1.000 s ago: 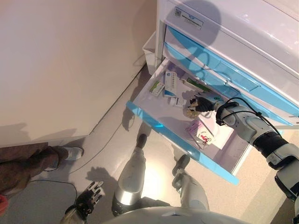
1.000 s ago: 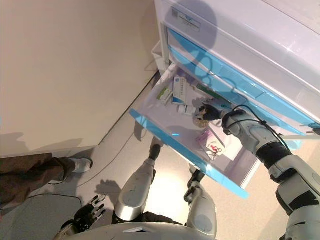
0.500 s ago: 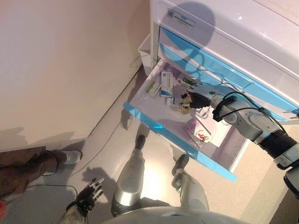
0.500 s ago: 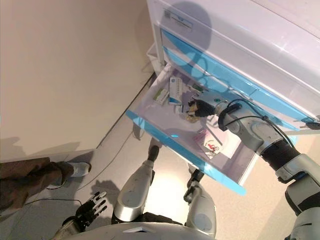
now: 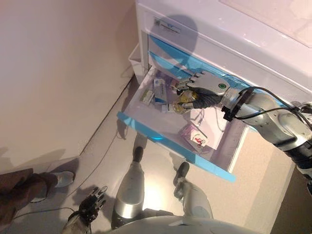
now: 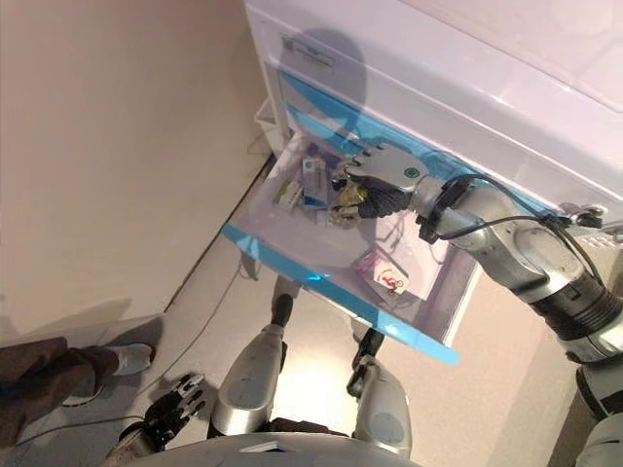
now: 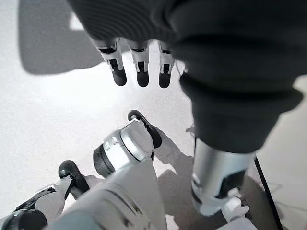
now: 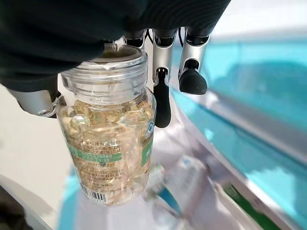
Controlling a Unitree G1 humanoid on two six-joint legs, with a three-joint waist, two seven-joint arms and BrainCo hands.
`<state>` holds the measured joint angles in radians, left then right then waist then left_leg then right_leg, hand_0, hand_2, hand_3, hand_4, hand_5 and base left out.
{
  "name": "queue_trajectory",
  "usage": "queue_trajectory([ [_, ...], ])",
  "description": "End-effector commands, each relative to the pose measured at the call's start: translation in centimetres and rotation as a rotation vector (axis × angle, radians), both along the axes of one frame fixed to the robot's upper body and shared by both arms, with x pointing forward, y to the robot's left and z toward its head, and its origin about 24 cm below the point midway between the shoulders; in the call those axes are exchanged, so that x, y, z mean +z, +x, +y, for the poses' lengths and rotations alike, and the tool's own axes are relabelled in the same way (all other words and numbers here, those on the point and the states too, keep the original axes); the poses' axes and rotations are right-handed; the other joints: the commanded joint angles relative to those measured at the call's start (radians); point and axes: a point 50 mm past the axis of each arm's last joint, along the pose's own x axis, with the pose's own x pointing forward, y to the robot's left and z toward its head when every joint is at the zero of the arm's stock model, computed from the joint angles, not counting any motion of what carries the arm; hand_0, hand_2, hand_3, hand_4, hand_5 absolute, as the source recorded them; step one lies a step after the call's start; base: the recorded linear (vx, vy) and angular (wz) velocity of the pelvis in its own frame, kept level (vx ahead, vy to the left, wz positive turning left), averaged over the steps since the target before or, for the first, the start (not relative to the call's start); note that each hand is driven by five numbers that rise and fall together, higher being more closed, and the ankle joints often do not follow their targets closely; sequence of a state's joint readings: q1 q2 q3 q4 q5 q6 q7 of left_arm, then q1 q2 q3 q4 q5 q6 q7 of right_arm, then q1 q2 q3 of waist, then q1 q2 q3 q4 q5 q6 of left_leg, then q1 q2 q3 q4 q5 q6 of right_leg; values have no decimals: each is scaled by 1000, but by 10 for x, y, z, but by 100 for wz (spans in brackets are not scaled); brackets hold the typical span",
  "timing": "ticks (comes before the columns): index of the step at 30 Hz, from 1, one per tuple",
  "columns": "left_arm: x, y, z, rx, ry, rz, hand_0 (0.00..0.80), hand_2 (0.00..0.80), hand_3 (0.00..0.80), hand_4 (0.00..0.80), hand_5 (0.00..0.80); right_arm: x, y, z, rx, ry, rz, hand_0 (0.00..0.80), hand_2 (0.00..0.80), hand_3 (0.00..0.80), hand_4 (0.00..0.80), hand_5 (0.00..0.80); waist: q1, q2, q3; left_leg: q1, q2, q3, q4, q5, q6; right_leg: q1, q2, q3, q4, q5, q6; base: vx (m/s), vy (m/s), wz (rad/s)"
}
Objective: Open the drawer and pick up the medicine
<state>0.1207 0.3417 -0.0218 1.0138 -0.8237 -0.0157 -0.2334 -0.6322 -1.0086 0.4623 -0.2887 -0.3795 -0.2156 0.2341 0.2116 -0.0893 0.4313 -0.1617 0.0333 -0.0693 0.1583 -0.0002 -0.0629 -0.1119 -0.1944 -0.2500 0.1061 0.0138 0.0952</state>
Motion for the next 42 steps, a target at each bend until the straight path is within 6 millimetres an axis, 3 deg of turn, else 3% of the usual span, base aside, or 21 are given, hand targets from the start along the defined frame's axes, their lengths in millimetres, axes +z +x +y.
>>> queue_trajectory([
  [1,-8,-41,2,19,24,115,0,0,0,0,0,13,-27,8,157,27,28,800,800,800,800,800,-13,5,-120,46,14,39,-72,16,43,24,-18,26,51,13,41,45,1,-18],
  [10,-13,-51,-7,44,6,164,0,0,0,0,0,37,-61,3,302,100,72,800,800,800,800,800,-50,-3,-199,94,24,62,-104,13,36,58,-10,51,25,11,41,64,10,-14],
  [15,-16,-60,-10,61,2,200,0,0,0,0,0,47,-68,-4,291,130,42,800,800,800,800,800,-61,-7,-233,116,27,72,-113,8,33,75,-9,59,14,10,40,69,13,-10],
  [27,-16,-74,-6,81,29,257,0,0,0,0,0,88,-43,-34,28,189,-158,800,800,800,800,800,-50,-18,-271,146,27,64,-123,6,27,115,-12,45,-4,13,42,48,3,-4],
  [42,-10,-80,10,56,61,309,0,0,0,0,0,137,2,-74,-320,134,-353,800,800,800,800,800,6,-38,-272,159,19,31,-120,7,32,154,-22,12,-17,17,49,41,0,6],
])
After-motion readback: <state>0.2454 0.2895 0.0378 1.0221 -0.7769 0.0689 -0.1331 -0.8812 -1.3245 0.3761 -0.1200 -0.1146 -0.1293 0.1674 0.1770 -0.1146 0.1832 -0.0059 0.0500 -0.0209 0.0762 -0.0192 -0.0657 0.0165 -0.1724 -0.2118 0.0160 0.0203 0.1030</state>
